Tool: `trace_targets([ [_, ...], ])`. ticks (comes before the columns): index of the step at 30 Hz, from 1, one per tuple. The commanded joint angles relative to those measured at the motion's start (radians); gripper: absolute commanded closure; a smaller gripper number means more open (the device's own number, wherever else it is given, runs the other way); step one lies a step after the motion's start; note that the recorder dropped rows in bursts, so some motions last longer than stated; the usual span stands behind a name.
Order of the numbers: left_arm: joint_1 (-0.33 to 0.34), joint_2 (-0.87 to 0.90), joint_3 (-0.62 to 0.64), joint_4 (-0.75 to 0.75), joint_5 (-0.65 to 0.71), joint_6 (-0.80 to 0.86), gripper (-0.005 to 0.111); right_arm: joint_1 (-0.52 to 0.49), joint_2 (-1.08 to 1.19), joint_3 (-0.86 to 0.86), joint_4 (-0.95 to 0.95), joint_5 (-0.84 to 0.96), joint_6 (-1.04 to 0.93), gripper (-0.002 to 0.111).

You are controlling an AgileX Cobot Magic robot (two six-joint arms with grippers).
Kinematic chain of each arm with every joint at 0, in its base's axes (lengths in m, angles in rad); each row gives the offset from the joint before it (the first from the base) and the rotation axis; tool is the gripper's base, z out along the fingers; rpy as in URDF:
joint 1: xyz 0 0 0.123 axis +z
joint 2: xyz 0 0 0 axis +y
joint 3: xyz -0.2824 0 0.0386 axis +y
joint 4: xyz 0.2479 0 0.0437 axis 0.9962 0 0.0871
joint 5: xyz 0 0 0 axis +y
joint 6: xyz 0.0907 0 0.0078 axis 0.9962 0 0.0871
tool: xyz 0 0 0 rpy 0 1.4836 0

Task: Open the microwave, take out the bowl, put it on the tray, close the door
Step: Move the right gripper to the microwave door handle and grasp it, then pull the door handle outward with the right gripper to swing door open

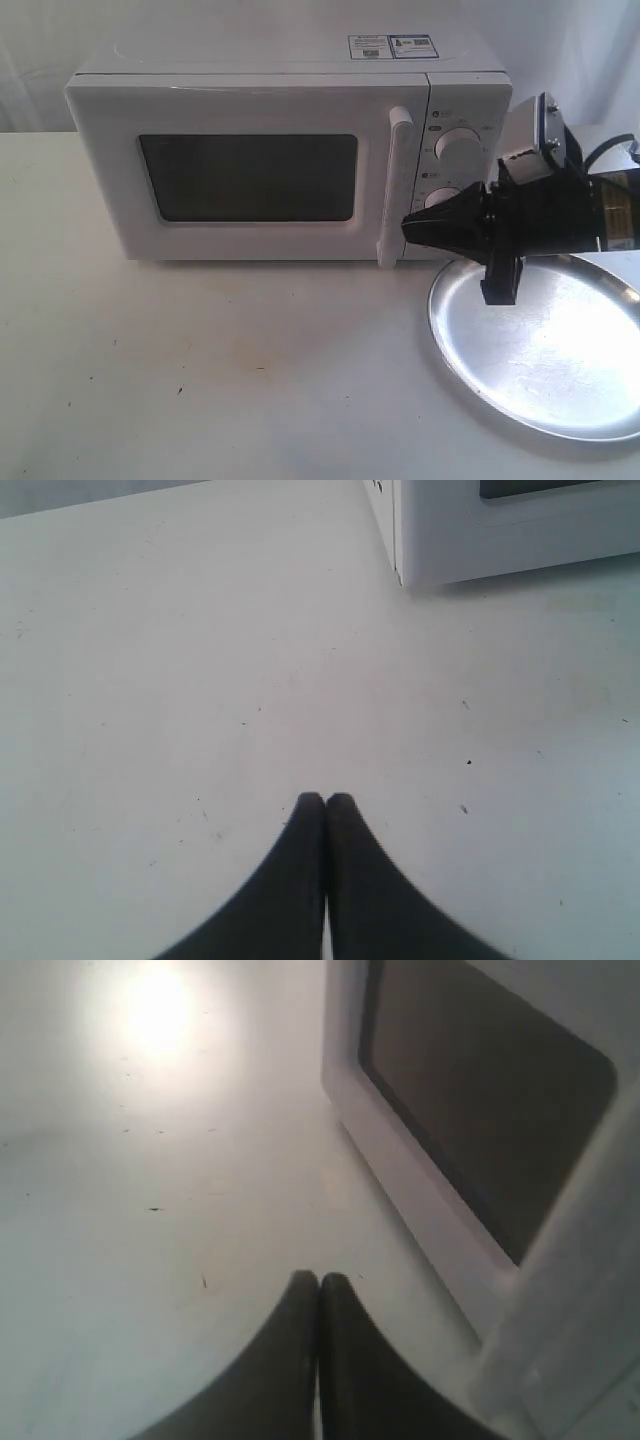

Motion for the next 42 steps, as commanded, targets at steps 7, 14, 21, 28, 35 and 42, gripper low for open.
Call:
trace_targets([
  [7, -0.004, -0.002, -0.002, -0.007, 0.001, -0.004, 0.107, -0.056, 0.093, -0.009, 0.071, 0.097, 0.022, 0.108],
  [14, -0.004, -0.002, -0.002, -0.007, 0.001, -0.004, 0.107, -0.044, 0.129, -0.009, 0.206, 0.104, -0.147, 0.107],
  [21, -0.004, -0.002, -0.002, -0.007, 0.001, -0.004, 0.107, -0.041, 0.129, -0.009, 0.343, 0.098, -0.297, 0.065],
  [28, -0.004, -0.002, -0.002, -0.007, 0.001, -0.004, 0.107, 0.013, 0.129, -0.009, 0.364, 0.103, -0.338, 0.028],
  [35, -0.004, -0.002, -0.002, -0.007, 0.001, -0.004, 0.107, 0.123, 0.129, -0.02, 0.454, 0.206, -0.391, 0.036],
  [42, -0.004, -0.002, -0.002, -0.007, 0.001, -0.004, 0.107, 0.206, 0.164, -0.046, 0.458, 0.367, -0.416, 0.042],
])
